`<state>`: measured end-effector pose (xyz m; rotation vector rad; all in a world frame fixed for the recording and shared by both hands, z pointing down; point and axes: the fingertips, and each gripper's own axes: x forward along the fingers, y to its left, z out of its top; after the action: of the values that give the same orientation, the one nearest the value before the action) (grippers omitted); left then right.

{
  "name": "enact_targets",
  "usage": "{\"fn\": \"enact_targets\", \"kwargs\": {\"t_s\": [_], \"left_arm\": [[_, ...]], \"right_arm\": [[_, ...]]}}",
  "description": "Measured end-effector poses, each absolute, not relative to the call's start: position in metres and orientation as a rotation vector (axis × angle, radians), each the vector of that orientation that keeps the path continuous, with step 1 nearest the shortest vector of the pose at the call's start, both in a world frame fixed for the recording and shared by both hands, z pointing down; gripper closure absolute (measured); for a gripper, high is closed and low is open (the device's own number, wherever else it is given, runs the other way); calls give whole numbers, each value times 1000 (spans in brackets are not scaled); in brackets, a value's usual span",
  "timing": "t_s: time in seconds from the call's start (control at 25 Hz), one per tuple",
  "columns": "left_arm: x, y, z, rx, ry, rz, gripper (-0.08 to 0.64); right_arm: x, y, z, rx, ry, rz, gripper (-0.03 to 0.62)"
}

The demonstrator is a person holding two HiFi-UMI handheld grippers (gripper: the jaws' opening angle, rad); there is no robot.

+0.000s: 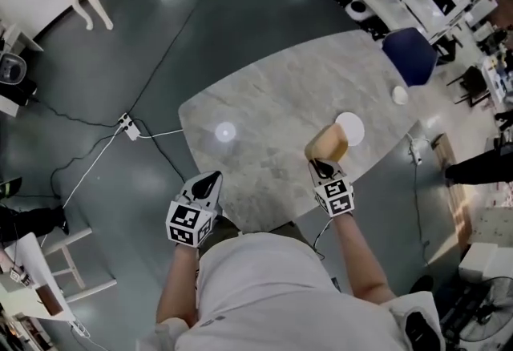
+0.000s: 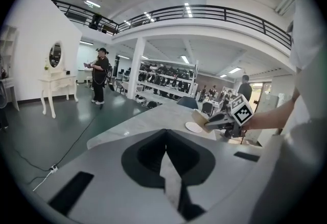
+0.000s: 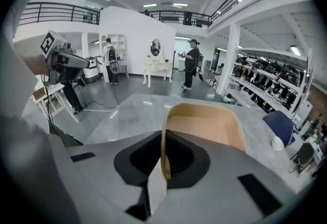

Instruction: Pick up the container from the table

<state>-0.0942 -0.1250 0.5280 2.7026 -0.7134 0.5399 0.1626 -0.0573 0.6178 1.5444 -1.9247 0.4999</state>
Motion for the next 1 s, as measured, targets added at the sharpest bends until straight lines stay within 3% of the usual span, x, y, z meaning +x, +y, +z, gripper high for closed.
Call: {"fn": "enact_targets", "kwargs": {"t_s": [0.52, 1.0], "left_arm": [[4, -117, 484, 2865, -383, 431, 558], [61, -84, 461, 2950, -118, 406, 558]], "right_arm": [[166, 1, 508, 1826, -2054, 365, 566], [170, 65, 477, 2033, -2043, 299, 566]]}}
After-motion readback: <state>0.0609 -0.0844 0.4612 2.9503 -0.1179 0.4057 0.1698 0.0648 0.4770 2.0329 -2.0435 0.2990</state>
